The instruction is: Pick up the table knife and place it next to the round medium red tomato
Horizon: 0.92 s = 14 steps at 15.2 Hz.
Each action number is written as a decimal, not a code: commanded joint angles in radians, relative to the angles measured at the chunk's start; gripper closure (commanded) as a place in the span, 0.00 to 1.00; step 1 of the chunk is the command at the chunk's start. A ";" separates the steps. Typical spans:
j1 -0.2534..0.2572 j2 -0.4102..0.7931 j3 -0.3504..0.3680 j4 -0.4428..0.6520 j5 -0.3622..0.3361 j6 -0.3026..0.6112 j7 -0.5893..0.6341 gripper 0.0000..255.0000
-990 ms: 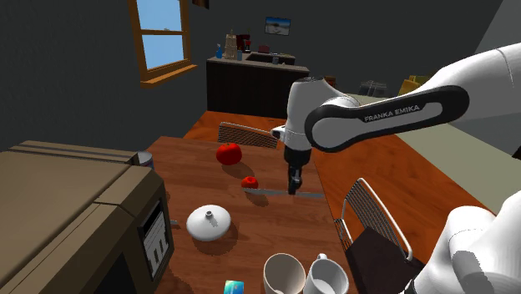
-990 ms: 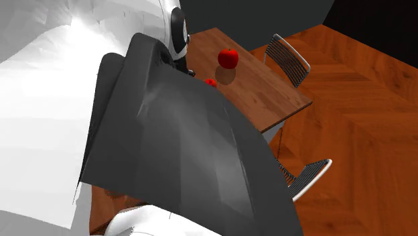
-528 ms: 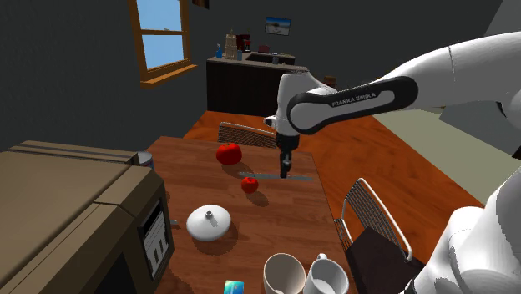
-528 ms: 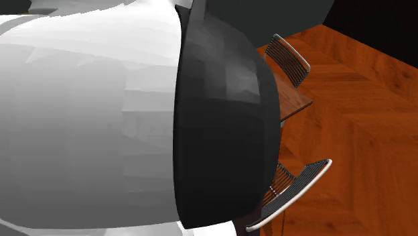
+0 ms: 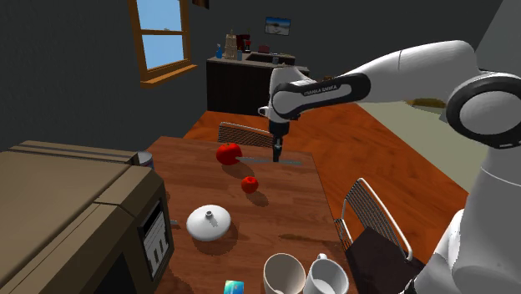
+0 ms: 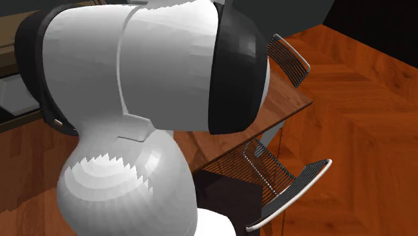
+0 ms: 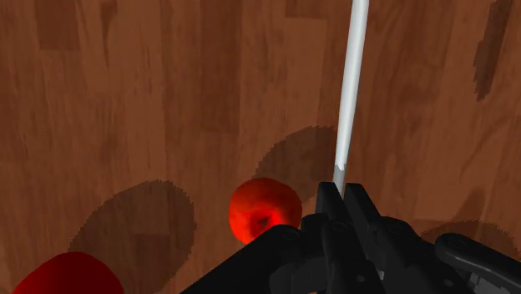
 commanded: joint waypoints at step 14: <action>-0.092 0.439 -0.034 0.588 0.030 -0.146 -0.128 1.00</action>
